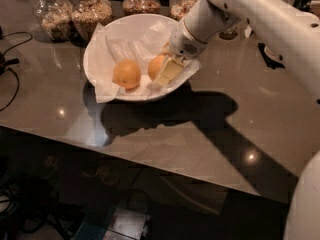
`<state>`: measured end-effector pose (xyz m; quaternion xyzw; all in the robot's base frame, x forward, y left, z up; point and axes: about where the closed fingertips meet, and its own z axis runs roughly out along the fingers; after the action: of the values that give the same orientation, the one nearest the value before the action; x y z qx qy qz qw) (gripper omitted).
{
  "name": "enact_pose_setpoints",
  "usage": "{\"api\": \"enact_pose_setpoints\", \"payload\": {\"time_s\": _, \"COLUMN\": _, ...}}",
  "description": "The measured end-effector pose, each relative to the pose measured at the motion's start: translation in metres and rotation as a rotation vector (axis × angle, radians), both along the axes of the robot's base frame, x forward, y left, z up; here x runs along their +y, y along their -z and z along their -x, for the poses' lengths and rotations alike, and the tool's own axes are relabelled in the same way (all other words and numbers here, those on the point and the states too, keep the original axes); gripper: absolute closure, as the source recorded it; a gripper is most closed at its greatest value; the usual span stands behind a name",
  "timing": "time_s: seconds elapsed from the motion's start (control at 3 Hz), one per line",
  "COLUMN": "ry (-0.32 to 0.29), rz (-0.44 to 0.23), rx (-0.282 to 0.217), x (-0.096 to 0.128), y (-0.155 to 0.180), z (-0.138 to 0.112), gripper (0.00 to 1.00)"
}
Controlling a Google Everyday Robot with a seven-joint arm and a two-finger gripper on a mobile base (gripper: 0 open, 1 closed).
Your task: Pick orange from white bowl
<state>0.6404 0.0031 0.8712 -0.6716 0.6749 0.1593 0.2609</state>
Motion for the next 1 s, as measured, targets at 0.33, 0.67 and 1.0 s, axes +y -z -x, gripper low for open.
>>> {"api": "enact_pose_setpoints", "payload": {"time_s": 0.33, "ry": -0.013, "rz": -0.115, "rx": -0.070, "x": -0.012, "y": -0.044, "z": 0.014, "gripper": 1.00}}
{"api": "enact_pose_setpoints", "payload": {"time_s": 0.67, "ry": -0.056, "rz": -0.249, "rx": -0.113, "x": -0.029, "y": -0.091, "z": 0.041, "gripper": 1.00}}
{"api": "enact_pose_setpoints", "payload": {"time_s": 1.0, "ry": -0.059, "rz": -0.315, "rx": -0.155, "x": -0.050, "y": -0.132, "z": 0.081, "gripper": 1.00}}
